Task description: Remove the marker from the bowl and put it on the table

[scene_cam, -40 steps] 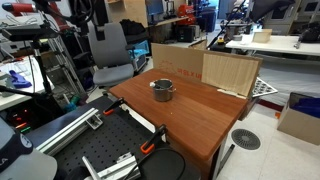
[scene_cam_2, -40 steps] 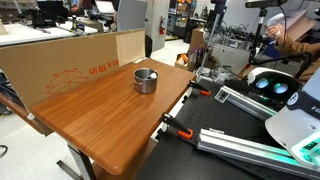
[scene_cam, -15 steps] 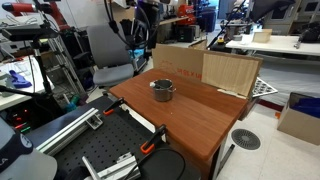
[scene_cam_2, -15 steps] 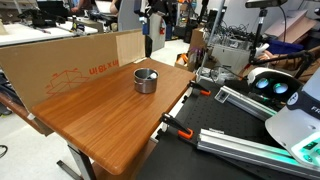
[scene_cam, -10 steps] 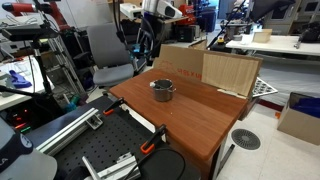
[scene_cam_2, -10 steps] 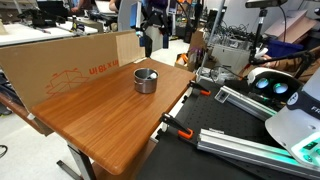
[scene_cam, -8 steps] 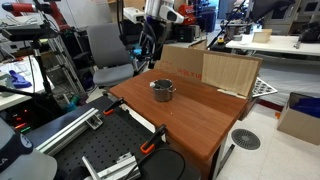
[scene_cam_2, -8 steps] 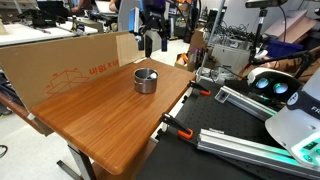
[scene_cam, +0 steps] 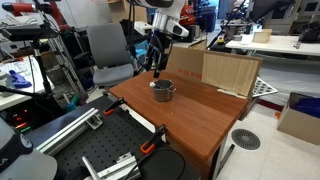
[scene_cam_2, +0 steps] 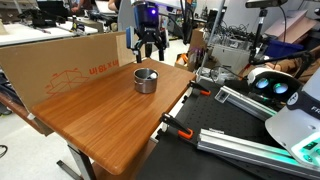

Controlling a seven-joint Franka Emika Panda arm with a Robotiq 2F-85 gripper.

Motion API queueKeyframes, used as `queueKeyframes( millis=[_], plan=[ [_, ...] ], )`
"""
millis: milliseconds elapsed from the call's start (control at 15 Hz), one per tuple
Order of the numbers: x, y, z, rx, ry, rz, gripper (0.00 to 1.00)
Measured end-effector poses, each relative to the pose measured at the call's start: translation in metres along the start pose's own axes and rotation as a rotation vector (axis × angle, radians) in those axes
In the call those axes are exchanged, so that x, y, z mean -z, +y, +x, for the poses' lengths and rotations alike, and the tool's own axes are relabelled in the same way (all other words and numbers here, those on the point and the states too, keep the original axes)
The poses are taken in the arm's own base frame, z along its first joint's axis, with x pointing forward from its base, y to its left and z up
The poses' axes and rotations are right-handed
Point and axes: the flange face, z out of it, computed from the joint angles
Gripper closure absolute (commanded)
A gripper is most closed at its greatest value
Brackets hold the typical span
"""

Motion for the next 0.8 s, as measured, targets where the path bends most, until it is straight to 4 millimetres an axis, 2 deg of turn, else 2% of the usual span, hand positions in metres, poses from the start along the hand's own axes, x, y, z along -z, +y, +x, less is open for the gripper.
queueKeyframes(
  millis=[533, 600, 667, 800],
  plan=[
    [-0.042, -0.002, 0.020, -0.043, -0.051, -0.095, 0.02],
    [-0.044, -0.002, 0.023, -0.051, -0.057, -0.097, 0.26],
    [-0.046, -0.002, 0.026, -0.055, -0.061, -0.099, 0.27],
    [-0.048, -0.003, 0.030, -0.056, -0.064, -0.101, 0.38]
  ],
)
